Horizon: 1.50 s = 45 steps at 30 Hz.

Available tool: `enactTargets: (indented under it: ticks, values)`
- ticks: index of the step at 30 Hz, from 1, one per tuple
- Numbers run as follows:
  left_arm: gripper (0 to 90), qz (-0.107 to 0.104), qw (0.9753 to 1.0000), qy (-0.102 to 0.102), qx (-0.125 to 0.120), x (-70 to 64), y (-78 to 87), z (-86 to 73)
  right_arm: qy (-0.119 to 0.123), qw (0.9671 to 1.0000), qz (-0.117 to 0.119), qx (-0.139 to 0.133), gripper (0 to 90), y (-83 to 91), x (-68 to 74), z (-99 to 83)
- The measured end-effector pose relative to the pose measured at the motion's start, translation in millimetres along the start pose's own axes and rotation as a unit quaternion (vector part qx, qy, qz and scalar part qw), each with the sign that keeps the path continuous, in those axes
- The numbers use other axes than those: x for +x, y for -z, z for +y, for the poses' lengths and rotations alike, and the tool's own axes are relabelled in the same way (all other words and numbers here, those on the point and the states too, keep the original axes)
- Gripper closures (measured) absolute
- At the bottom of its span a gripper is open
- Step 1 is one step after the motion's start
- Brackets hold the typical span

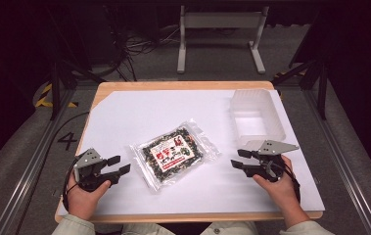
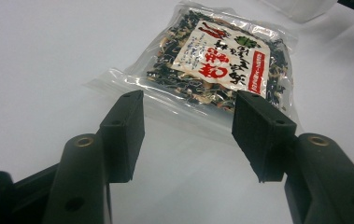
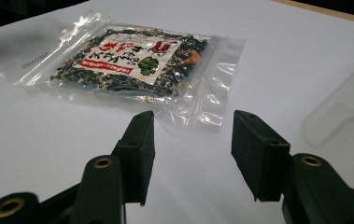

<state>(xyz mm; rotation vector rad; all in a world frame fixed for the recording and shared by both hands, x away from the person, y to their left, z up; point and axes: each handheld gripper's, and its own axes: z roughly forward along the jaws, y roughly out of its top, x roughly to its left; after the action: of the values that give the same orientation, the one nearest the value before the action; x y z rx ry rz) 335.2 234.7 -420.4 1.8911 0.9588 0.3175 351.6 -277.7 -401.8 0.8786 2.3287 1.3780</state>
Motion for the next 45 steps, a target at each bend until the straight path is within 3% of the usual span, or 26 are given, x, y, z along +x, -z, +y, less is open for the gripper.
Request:
enactTargets:
  ticks: [2,3,8,11,14,17,19,22,25,29,36,39,42,45]
  values:
    - [39.8,-0.016,0.9993,0.033,-0.005,4.6,-0.7,0.3,-0.001,1.0,0.005,-0.002,49.2,-1.8,0.8,2.3]
    - [37.4,-0.017,0.999,0.04,-0.006,6.0,-0.8,1.5,-0.005,0.9999,0.011,-0.006,49.0,-3.0,0.9,3.7]
    - [27.5,-0.008,0.9993,0.037,0.004,16.1,-5.1,17.5,0.006,0.9998,0.021,-0.001,49.1,-12.8,4.4,12.2]
    - [25.9,-0.001,0.9993,0.036,0.013,20.2,-9.6,25.6,0.01,0.9997,0.023,0.004,49.0,-20.7,6.1,16.9]
    - [22.0,0.012,0.9979,0.051,0.039,26.3,-17.1,30.7,0.017,0.9995,0.026,0.01,48.5,-29.6,9.6,20.5]
    - [21.9,0.026,0.9967,0.044,0.062,35.2,-23.9,32.0,0.027,0.9992,0.027,0.013,46.6,-36.2,13.6,23.2]
    - [18.2,0.02,0.9958,0.07,0.056,42.8,-29.5,31.3,0.032,0.999,0.026,0.015,45.5,-41.0,15.8,25.0]
    - [14.8,0.014,0.9946,0.089,0.052,52.0,-34.4,30.2,0.036,0.9986,0.033,0.018,45.2,-48.7,18.6,26.4]
    - [14.1,-0.008,0.9922,0.115,0.048,57.8,-41.1,28.8,0.041,0.9982,0.035,0.024,45.1,-55.6,22.2,27.0]
    - [15.3,-0.025,0.9914,0.114,0.06,56.7,-53.8,28.4,0.048,0.9978,0.037,0.029,45.0,-62.0,25.7,27.5]
    - [19.6,-0.03,0.9903,0.113,0.074,55.9,-67.2,27.2,0.054,0.9971,0.04,0.036,44.4,-69.3,30.3,27.0]
    - [23.7,-0.05,0.9897,0.109,0.078,54.0,-72.8,26.0,0.053,0.9971,0.042,0.036,44.3,-70.0,30.7,26.4]
    - [23.4,-0.042,0.9912,0.096,0.081,50.7,-75.7,24.7,0.05,0.9972,0.045,0.034,44.3,-72.9,31.1,26.2]
    - [24.8,-0.041,0.9902,0.105,0.083,52.7,-75.7,22.6,0.056,0.9966,0.047,0.037,44.3,-76.0,34.4,26.1]
